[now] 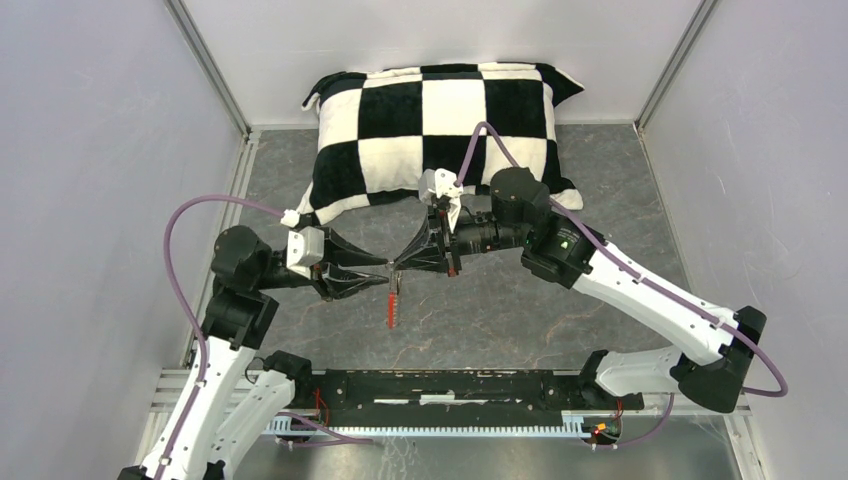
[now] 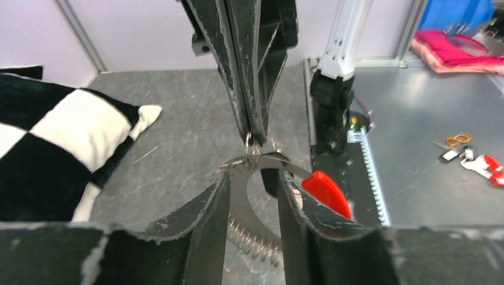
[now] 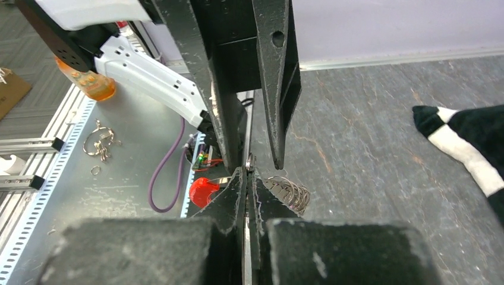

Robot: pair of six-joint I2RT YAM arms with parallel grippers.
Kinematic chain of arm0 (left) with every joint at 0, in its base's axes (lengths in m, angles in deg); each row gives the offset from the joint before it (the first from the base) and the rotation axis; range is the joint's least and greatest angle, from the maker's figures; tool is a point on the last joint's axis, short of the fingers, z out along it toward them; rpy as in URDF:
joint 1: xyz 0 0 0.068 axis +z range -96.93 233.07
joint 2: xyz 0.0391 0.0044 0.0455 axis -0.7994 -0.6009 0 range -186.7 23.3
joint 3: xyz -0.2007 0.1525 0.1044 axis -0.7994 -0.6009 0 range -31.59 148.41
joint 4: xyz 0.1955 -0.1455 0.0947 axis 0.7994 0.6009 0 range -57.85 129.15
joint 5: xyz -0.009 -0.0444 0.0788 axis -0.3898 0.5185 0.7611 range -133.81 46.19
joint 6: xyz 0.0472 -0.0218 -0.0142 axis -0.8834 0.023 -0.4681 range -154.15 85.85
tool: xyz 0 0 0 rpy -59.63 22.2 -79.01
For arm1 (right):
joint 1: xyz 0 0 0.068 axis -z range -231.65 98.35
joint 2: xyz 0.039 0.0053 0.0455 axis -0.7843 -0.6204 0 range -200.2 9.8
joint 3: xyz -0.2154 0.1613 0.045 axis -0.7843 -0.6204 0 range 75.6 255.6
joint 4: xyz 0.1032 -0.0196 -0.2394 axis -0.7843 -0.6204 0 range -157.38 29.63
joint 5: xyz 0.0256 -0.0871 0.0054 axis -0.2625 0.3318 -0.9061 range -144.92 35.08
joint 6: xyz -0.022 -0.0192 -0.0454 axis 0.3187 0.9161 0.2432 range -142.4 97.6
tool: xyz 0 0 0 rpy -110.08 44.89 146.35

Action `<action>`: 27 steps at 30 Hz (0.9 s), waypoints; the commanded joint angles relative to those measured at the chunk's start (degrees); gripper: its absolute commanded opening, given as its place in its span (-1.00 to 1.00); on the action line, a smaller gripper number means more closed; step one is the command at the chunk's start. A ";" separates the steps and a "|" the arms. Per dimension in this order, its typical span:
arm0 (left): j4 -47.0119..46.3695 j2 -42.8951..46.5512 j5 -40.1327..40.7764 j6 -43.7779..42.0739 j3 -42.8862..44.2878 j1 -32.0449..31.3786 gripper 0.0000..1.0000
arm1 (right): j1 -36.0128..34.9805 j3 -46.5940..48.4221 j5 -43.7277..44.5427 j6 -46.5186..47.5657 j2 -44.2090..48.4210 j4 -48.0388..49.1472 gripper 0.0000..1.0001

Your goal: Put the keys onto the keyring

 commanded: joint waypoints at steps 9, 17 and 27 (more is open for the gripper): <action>30.98 -6.40 2.11 -33.87 11.74 -0.10 -0.06 | -1.45 14.07 7.82 11.84 -5.43 -21.67 -0.99; 30.94 -8.67 0.57 -32.48 12.84 -0.10 0.00 | -3.90 19.71 10.96 14.54 -9.73 -27.67 -0.99; 30.88 -8.02 -1.57 -32.11 11.88 -0.10 -0.48 | -5.42 24.52 12.79 15.52 -13.07 -31.28 -0.99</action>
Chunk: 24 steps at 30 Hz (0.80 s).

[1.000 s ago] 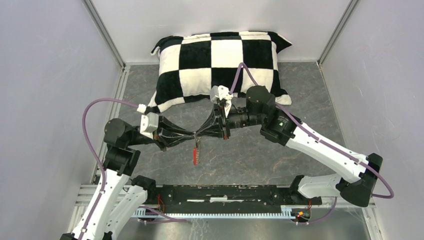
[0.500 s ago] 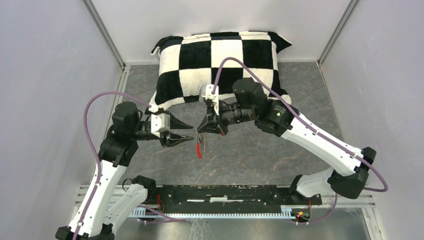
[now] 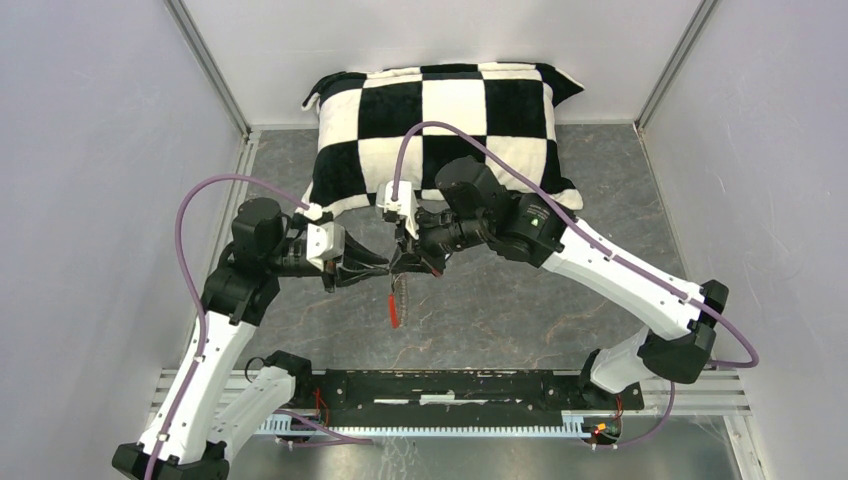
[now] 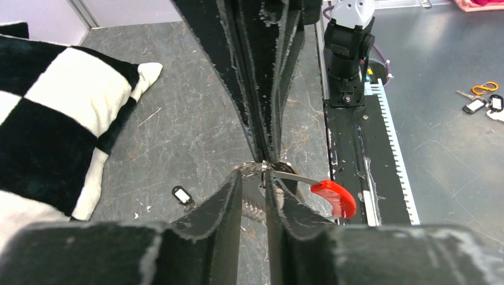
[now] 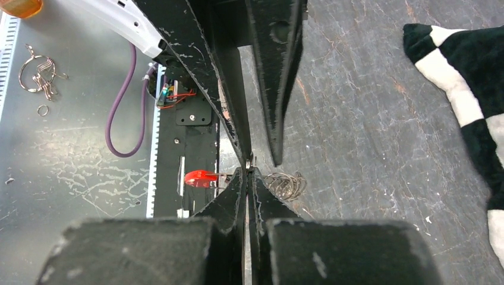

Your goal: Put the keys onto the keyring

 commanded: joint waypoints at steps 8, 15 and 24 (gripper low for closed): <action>7.05 0.02 -3.49 -8.18 3.18 -0.52 -0.59 | -1.57 6.32 3.02 1.28 -2.29 -2.16 -0.99; 9.06 -0.65 -3.75 -11.57 4.04 -0.67 -0.96 | -2.22 7.03 3.34 1.00 -2.84 -2.00 -0.99; -9.56 2.33 -7.38 6.63 -0.35 -0.71 -0.96 | -0.79 -1.51 2.22 -4.90 5.96 12.26 -0.40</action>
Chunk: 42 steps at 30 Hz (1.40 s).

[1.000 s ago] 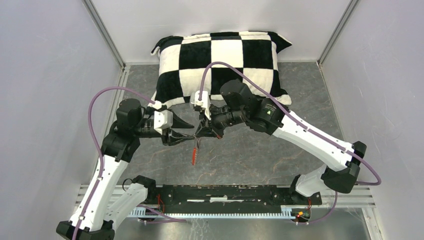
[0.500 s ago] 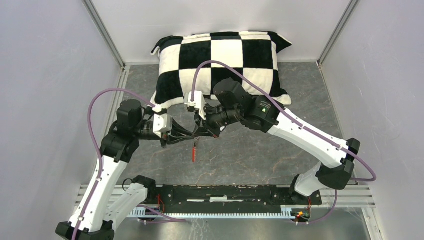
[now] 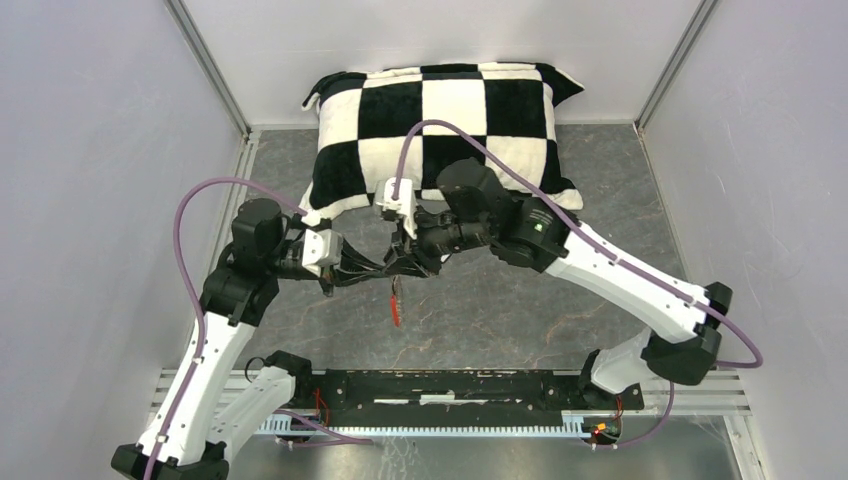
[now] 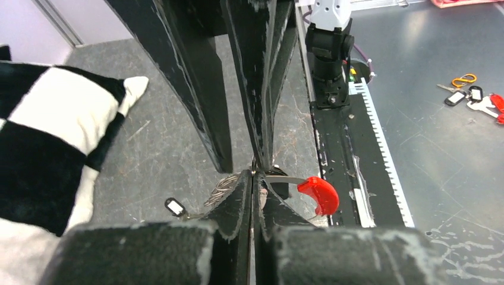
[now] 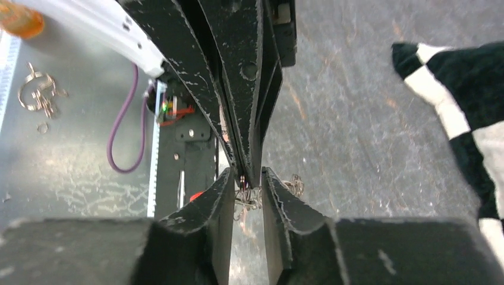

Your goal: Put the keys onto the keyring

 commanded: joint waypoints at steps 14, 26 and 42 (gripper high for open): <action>-43.50 5.53 0.10 39.95 -5.72 -0.43 -0.95 | 6.07 -22.29 -11.35 -17.05 16.86 36.31 -0.32; -42.84 6.90 2.96 34.31 -6.36 -0.42 -0.95 | 6.11 -25.36 -9.53 -22.50 17.90 41.02 -0.42; -40.31 8.03 3.44 30.70 -6.76 -0.43 -0.96 | 7.42 -20.69 1.10 -16.90 19.69 27.89 -0.29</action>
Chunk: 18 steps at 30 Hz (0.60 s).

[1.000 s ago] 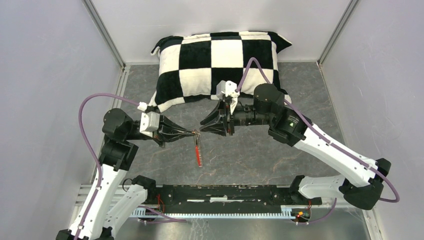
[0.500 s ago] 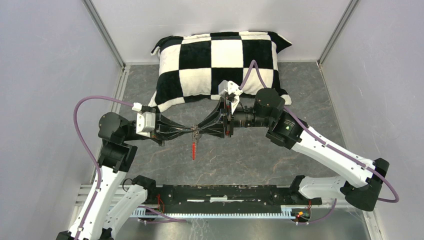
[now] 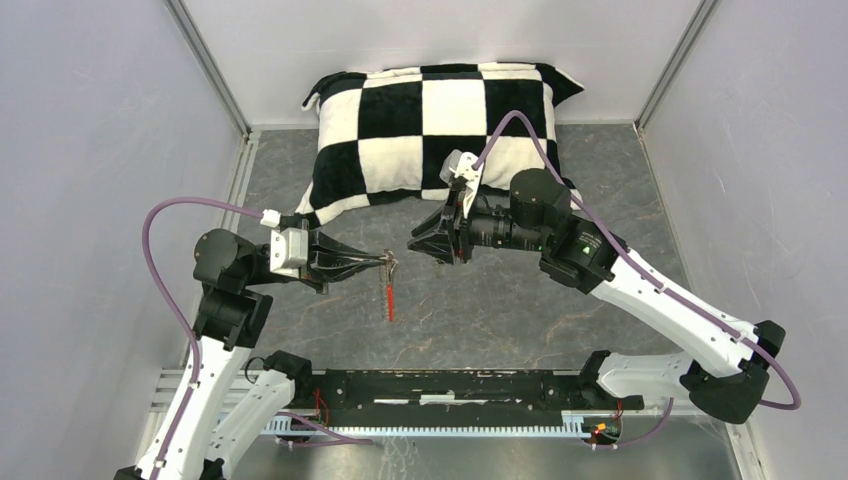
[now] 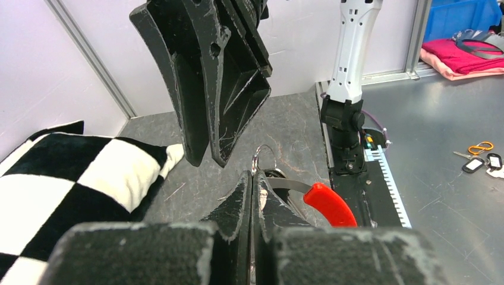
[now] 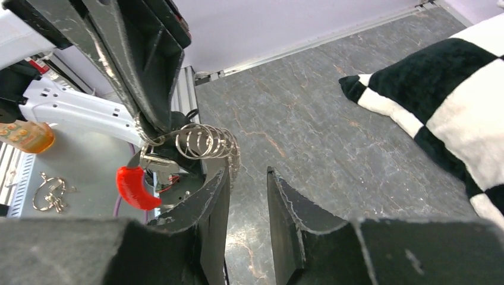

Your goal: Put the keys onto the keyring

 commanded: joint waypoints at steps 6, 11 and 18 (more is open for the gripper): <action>0.86 0.86 0.80 -5.39 -0.75 -0.17 -0.96 | 0.11 -1.88 -11.88 -7.80 3.56 13.75 -0.25; 1.39 0.96 0.79 -6.14 -0.93 -0.14 -0.96 | 0.12 -1.93 -15.33 -10.44 1.99 16.23 -0.23; 1.39 1.10 0.77 -6.29 -0.89 -0.14 -0.96 | 0.15 -1.70 -14.20 -9.59 -0.35 12.82 -0.36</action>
